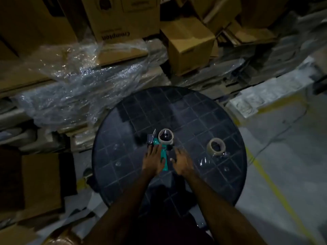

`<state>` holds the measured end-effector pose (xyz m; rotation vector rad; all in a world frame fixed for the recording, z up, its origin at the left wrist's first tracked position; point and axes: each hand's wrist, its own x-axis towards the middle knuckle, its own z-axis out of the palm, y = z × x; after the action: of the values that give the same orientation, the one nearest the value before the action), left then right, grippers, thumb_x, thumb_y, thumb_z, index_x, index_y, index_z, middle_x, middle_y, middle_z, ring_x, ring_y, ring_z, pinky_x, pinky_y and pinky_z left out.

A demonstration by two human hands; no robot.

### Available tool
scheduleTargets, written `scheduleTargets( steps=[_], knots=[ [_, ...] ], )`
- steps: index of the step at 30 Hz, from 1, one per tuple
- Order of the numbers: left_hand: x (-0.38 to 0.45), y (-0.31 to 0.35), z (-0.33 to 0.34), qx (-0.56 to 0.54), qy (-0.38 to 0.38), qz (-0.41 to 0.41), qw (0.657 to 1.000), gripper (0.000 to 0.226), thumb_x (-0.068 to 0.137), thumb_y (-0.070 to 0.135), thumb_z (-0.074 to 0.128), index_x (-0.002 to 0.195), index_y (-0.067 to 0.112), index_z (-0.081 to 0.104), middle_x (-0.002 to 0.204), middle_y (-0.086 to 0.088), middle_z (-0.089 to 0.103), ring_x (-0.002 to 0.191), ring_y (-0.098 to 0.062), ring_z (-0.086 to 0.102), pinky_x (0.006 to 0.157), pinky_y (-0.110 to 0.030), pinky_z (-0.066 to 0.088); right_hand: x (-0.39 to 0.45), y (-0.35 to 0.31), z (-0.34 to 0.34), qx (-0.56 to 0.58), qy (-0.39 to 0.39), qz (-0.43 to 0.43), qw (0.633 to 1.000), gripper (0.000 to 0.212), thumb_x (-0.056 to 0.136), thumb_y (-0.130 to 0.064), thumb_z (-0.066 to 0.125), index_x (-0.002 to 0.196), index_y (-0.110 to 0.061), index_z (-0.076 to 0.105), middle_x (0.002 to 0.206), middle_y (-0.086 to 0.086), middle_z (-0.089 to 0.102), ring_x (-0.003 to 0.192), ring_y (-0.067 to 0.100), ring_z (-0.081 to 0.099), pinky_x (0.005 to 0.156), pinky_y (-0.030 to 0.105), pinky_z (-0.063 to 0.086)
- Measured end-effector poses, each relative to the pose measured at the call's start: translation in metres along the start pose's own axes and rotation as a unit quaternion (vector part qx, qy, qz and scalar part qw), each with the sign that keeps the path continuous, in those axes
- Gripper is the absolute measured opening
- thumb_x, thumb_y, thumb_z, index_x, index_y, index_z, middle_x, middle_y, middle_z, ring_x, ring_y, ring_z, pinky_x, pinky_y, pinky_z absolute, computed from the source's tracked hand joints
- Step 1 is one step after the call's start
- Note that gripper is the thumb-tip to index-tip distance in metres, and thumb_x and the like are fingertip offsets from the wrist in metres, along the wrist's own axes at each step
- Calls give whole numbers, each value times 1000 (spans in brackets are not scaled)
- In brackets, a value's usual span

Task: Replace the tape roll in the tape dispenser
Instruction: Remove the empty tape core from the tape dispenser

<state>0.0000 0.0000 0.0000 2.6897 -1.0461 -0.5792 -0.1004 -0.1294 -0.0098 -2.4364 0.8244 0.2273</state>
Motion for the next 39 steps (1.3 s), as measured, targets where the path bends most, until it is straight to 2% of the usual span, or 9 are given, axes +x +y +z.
scheduleTargets(
  steps=[3, 6, 9, 13, 18, 21, 25, 32, 39],
  knots=[
    [0, -1, 10, -62, -41, -33, 997, 67, 85, 37, 52, 145, 15, 31, 145, -10, 40, 127, -33, 46, 96, -45, 48, 0, 1, 16, 108, -85, 31, 990, 50, 89, -14, 57, 139, -11, 50, 131, 16, 62, 120, 32, 59, 101, 32, 45],
    [2, -1, 17, -132, -73, -85, 985, 64, 85, 29, 57, 141, 8, 34, 138, -19, 43, 113, -39, 57, 90, -47, 52, -8, -7, 19, 171, -116, 61, 976, 47, 84, 2, 56, 129, -7, 60, 125, 12, 66, 110, 21, 64, 88, 9, 41],
    [14, -10, 32, -168, -90, -131, 973, 49, 83, 29, 59, 123, 2, 52, 121, -24, 55, 99, -41, 64, 81, -45, 55, -8, -8, 28, 236, -122, 65, 962, 46, 83, 8, 54, 125, -7, 62, 118, 6, 66, 104, 13, 60, 90, 12, 42],
    [23, -12, 30, -198, -100, -150, 963, 45, 75, 31, 64, 109, 2, 57, 102, -18, 67, 90, -35, 67, 72, -38, 54, -4, -4, 46, 320, -172, 59, 930, 55, 81, 15, 46, 127, -13, 58, 126, 13, 63, 111, 22, 60, 100, 31, 49],
    [29, -21, 23, -149, -140, -110, 973, 36, 79, 19, 66, 108, 2, 55, 98, -16, 69, 88, -32, 68, 68, -34, 52, -3, -5, 62, 364, -207, 133, 898, 49, 88, 20, 41, 133, 2, 50, 119, 29, 60, 85, 15, 57, 63, 13, 48],
    [33, -28, 26, -123, -154, -86, 977, 48, 76, 27, 69, 115, 3, 53, 108, -19, 67, 94, -35, 67, 76, -42, 56, -1, 2, 74, 353, -161, 151, 910, 32, 90, 15, 45, 121, 15, 54, 97, 39, 61, 66, 7, 56, 60, 8, 45],
    [32, -31, 12, -67, -163, -52, 983, 50, 84, 23, 63, 127, 5, 47, 125, -21, 60, 112, -40, 60, 90, -46, 49, 6, 16, 81, 405, -112, 216, 881, 22, 89, 14, 48, 87, -4, 61, 74, 6, 58, 71, 18, 51, 60, 13, 46],
    [27, -56, 7, 9, -157, -12, 988, 56, 86, 13, 55, 140, 19, 40, 134, -13, 54, 116, -33, 58, 93, -44, 49, 12, 35, 65, 436, 13, 299, 849, 31, 81, 5, 67, 111, 3, 59, 92, 11, 63, 86, 22, 57, 73, 28, 45],
    [23, -47, 5, 31, -128, -1, 991, 67, 81, 21, 64, 142, 13, 36, 138, -16, 50, 122, -36, 52, 101, -46, 41, 16, 34, 57, 450, -6, 276, 849, 15, 85, -4, 66, 98, -12, 66, 65, -4, 58, 58, 9, 50, 52, 20, 39]
  ],
)
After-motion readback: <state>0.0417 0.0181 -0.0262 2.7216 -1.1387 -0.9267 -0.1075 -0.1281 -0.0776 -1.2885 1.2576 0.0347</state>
